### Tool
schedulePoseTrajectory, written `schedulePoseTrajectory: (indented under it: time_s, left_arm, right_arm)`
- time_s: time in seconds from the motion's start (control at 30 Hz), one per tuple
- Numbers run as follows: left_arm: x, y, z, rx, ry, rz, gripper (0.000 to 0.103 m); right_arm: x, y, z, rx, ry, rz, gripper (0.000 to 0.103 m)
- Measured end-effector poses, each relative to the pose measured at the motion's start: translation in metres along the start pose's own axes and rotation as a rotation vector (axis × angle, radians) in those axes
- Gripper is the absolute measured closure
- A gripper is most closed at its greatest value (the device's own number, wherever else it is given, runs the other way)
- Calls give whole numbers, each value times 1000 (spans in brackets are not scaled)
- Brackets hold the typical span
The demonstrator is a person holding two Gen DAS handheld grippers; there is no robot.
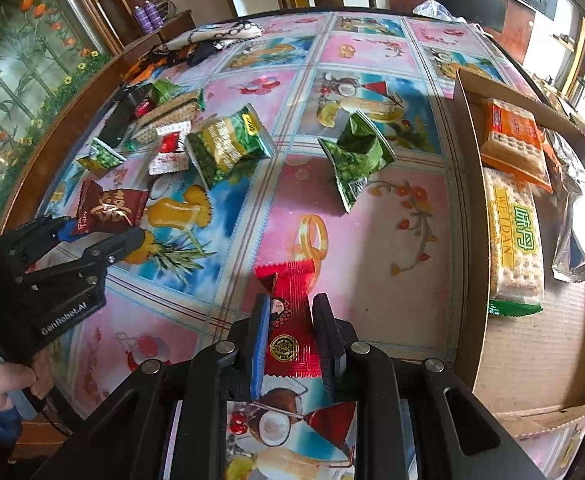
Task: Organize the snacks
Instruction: 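Carry both candy packs from the pile over the cardboard box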
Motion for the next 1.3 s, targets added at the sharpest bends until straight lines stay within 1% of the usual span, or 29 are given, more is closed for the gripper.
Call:
schedulePoseTrajectory:
  time_s: [0.1,0.27,0.43,0.53,0.6,0.63,0.77,0.87,0.93,0.97,1.07,1.3]
  left_arm:
    - [10,4,-2,-16,33,-27,59]
    - [21,10,-8,-42,62,-57,59]
    - [24,11,-9,-56,83,-62,59]
    - [28,10,-7,-61,102,-65,59]
    - [29,10,-6,-63,116,-69,59]
    - [30,10,-5,-64,122,-71,59]
    - [36,11,-1,-68,153,-83,59]
    - [40,12,1,-72,174,-91,59]
    - [42,12,3,-72,184,-96,59]
    - [43,12,4,-71,189,-97,59]
    - [44,12,7,-67,199,-99,59]
    - [45,13,8,-62,211,-101,59]
  right_arm:
    - [7,1,4,8,14,-16,81]
    - [16,3,6,25,19,-35,82]
    - [11,0,2,15,29,-8,82]
    - [1,-3,2,16,33,32,81]
    - [-5,-5,4,19,34,58,74]
    - [-9,-6,6,24,34,71,72]
    - [-16,-5,9,46,12,83,72]
    - [-17,-2,10,63,-2,76,72]
    - [-18,-2,11,72,-10,73,74]
    - [-19,-2,12,78,-11,74,81]
    - [-19,-1,15,89,-6,74,83]
    - [-12,0,21,106,25,48,83]
Point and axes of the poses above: each gripper's, at about its wrist camera, not at the fingertips, and x roughly against the way its jaws point, z to its left, y to its top, the point moved 8 cm from there along -x, roughly the way its jaws point, and after that the axes turned 5 degrees about z, right-handed, at the moved point
